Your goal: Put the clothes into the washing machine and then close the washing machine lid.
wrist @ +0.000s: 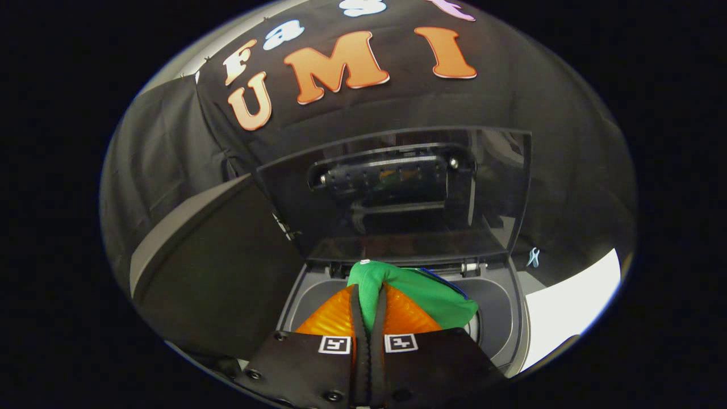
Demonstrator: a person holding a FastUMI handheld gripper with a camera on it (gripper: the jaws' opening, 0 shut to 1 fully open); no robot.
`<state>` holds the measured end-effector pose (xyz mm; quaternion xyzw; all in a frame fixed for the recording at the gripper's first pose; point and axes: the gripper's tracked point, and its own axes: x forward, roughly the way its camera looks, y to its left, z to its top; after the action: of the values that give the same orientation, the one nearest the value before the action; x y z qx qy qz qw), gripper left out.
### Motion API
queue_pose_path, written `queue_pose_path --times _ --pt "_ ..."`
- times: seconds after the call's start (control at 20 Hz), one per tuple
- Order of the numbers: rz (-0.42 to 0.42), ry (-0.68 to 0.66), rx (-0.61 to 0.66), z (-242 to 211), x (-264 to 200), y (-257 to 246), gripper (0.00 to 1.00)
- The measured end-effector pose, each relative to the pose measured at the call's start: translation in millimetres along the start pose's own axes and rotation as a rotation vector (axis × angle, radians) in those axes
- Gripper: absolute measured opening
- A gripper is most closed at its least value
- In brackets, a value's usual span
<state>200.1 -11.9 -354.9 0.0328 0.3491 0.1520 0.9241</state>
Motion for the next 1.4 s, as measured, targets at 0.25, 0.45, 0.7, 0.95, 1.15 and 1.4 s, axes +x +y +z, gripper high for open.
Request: queue_pose_path --times 0.25,0.45,0.7,0.95,1.15,1.4 --pt "-0.022 0.089 0.007 -32 33 -14 0.08" --pt "-0.037 0.148 0.015 -52 52 -22 0.08" --pt "-0.069 0.25 0.031 -86 72 -32 0.08" --pt "-0.097 0.332 0.008 -114 78 -40 0.08" --pt "-0.125 0.396 0.038 -131 80 -46 0.08" --pt "-0.149 0.44 0.05 -140 79 -52 0.1"
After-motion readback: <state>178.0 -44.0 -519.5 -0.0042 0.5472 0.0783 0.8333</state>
